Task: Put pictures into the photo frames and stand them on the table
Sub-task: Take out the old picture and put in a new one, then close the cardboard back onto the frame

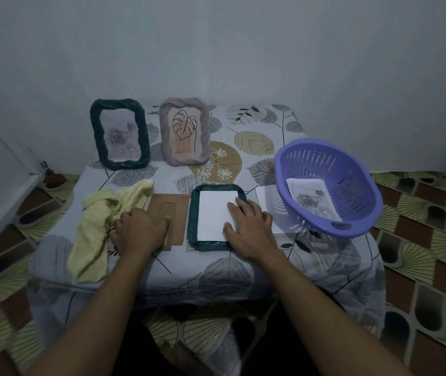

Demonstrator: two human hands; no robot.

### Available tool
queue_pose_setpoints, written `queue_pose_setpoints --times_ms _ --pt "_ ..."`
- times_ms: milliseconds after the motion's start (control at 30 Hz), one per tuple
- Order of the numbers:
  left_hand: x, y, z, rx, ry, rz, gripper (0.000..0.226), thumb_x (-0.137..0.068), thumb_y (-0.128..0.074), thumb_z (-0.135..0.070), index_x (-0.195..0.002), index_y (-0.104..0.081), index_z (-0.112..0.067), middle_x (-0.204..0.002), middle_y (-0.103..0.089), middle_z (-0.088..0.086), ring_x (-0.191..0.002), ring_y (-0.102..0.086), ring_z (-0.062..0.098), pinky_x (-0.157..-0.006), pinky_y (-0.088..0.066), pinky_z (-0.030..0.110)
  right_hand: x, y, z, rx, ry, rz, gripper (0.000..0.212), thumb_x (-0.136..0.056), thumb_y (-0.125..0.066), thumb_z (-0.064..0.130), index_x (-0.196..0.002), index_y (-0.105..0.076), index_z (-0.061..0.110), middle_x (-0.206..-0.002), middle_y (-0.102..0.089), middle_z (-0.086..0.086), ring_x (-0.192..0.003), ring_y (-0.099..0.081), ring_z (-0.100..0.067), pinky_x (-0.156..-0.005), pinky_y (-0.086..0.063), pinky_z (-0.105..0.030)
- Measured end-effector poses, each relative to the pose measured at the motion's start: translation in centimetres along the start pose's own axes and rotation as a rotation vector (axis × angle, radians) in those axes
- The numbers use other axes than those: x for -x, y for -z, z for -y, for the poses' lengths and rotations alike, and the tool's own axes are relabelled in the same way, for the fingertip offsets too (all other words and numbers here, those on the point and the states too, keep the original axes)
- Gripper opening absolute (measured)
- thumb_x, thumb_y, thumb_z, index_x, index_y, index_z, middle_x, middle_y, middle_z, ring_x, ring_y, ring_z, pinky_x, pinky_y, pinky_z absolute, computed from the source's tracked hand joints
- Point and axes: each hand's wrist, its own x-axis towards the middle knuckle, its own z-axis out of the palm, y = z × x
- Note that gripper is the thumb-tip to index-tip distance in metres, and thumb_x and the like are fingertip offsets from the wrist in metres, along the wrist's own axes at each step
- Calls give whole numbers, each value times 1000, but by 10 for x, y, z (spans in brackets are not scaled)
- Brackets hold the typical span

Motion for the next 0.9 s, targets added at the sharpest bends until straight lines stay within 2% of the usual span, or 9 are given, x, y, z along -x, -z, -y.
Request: queue_pose_setpoints --times_ms 133,267,400,600,733,900 --pt "-1 0 -6 67 42 21 67 -82 -65 -58 -129 -55 -12 -139 -46 18 -131 -40 39 -106 -32 50 0 -1 0 6 -1 -3 58 -98 -36 45 -152 -32 24 -164 -21 -2 -149 -10 -22 -114 -14 -50" --pt "4 0 -11 64 58 20 81 -83 -62 -62 -136 -44 -4 -143 -41 22 -134 -36 40 -107 -31 51 1 1 0 4 -5 2 63 -94 -31 47 -152 -31 23 -164 -21 -2 -150 -10 -22 -115 -15 -51" --pt "10 1 -11 17 18 1 89 -76 -68 -66 -136 -44 -5 -142 -44 22 -133 -38 40 -106 -32 52 1 1 1 4 -7 -1 63 -94 -30 47 -152 -31 23 -164 -21 -2 -150 -10 -22 -115 -15 -51" --pt "0 5 -17 149 125 136 99 -67 -81 -59 -139 -40 -6 -145 -37 25 -135 -35 41 -109 -32 51 1 0 0 4 -4 4 60 -96 -33 46 -152 -31 24 -164 -20 -2 -150 -9 -23 -115 -13 -51" --pt "-9 9 -17 166 101 172 98 -63 -85 -56 -138 -43 -7 -142 -43 24 -129 -42 40 -100 -41 45 1 1 1 4 -7 9 62 -95 -32 47 -152 -31 24 -164 -20 -2 -150 -8 -22 -115 -13 -51" --pt "-3 21 -18 287 43 86 92 -65 -88 -37 -135 -36 -7 -134 -49 20 -117 -53 40 -91 -47 45 1 1 1 15 -10 10 60 -96 -33 47 -152 -31 24 -164 -20 -2 -150 -9 -22 -115 -14 -51"
